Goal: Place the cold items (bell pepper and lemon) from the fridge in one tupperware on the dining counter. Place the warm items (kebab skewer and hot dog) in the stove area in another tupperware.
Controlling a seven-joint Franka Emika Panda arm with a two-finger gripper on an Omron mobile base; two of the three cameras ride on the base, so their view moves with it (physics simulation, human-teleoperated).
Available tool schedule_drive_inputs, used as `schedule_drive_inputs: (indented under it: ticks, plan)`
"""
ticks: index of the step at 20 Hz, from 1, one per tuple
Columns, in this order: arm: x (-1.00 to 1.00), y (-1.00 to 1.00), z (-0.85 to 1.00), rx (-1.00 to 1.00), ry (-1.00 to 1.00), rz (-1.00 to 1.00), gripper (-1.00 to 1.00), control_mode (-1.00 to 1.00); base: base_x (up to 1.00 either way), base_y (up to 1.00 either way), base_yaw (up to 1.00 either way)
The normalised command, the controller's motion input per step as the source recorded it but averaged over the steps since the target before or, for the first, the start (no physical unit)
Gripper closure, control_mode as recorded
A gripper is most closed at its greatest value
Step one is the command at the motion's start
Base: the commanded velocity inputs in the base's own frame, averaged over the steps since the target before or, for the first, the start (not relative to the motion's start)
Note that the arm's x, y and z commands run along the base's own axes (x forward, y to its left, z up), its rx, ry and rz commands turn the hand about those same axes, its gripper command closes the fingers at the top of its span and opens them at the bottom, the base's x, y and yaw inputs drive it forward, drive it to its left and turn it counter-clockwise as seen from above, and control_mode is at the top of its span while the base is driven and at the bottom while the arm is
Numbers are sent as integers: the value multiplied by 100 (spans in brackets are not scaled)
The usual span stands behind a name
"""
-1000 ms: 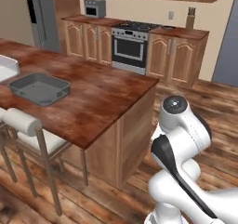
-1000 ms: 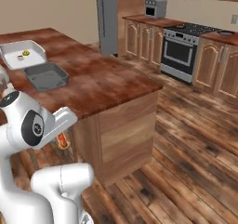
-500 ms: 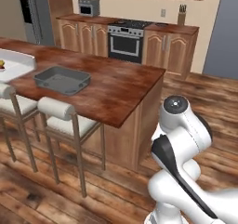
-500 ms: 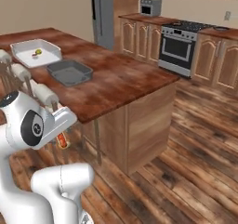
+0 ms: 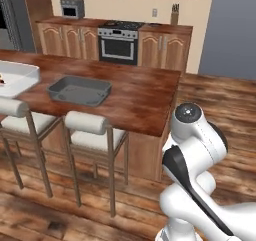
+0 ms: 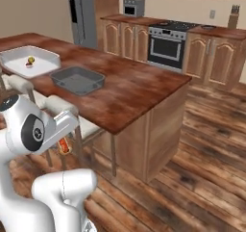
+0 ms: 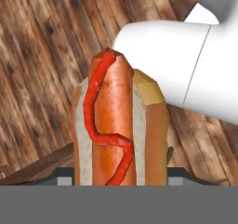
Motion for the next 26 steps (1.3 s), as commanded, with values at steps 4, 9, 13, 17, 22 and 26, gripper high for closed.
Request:
schedule_drive_inputs:
  ticks: [4,9,13,17,22,26]
  plan:
    - [0,0,0,0,0,0,100,100,23,100,-39]
    - [0,0,0,0,0,0,100,100,15,100,-39]
    - [0,0,0,0,0,0,100,100,0,100,-42]
    - [0,0,0,0,0,0,100,100,5,100,-39]
    - [0,0,0,0,0,0,100,100,24,97,-34]
    - [0,0,0,0,0,0,100,100,45,62,-30]
